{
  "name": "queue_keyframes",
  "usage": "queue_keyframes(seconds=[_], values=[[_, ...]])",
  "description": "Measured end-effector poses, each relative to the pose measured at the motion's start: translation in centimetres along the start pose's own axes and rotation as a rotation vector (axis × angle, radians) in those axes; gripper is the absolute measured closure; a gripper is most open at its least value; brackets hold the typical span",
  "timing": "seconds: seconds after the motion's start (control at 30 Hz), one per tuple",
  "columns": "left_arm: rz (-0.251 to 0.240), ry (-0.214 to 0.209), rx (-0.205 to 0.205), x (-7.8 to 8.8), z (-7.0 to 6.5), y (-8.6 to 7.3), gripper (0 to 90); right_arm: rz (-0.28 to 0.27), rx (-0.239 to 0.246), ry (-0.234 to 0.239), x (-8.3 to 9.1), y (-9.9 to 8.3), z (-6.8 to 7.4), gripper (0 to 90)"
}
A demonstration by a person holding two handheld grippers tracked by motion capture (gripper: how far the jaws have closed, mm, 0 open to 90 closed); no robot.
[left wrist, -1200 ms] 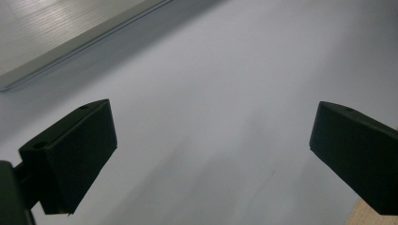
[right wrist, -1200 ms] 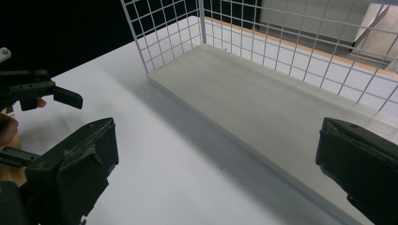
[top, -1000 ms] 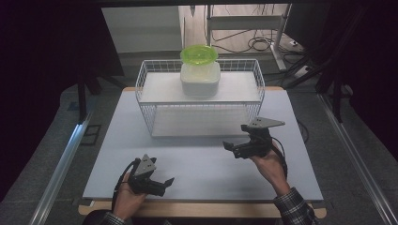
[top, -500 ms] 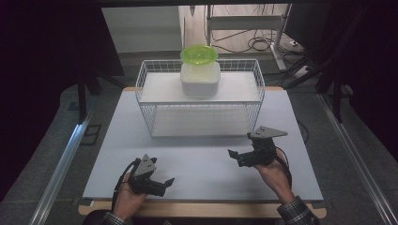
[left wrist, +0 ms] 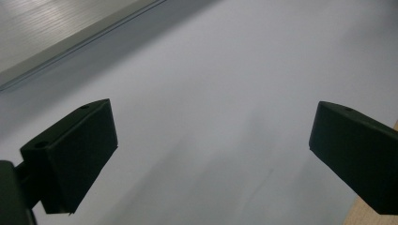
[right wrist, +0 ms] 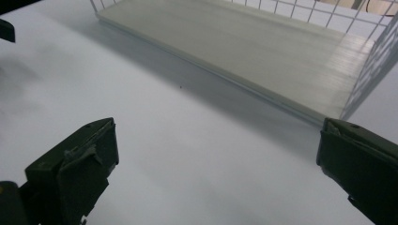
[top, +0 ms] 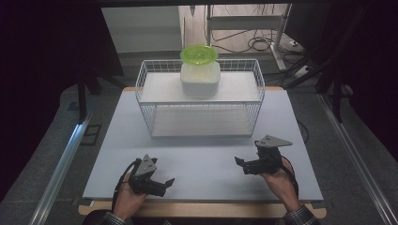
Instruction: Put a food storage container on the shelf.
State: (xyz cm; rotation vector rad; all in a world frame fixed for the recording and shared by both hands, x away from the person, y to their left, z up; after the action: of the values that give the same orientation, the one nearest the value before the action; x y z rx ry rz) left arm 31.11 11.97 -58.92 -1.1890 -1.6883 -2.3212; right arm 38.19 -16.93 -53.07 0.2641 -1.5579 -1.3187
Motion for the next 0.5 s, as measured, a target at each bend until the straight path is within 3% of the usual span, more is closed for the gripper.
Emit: queue_keyframes(seconds=[0.5], values=[[0.013,0.004,-0.007,-0.1,0.0,-0.2,1.0,0.077,-0.026,-0.013,-0.2,-3.4,0.0,0.0]])
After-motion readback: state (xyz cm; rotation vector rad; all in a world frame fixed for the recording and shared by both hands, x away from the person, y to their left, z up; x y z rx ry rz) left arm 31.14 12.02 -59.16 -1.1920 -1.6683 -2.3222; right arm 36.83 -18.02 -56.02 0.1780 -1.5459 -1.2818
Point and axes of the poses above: each handheld gripper's, and its own axes: x roughly backward along the jaws, y roughly out of its top, z roughly to its left, the point moved 10 cm from there along -x, roughly forward along the jaws, and after that the axes turned 12 degrees about y, right-handed, at the moved point
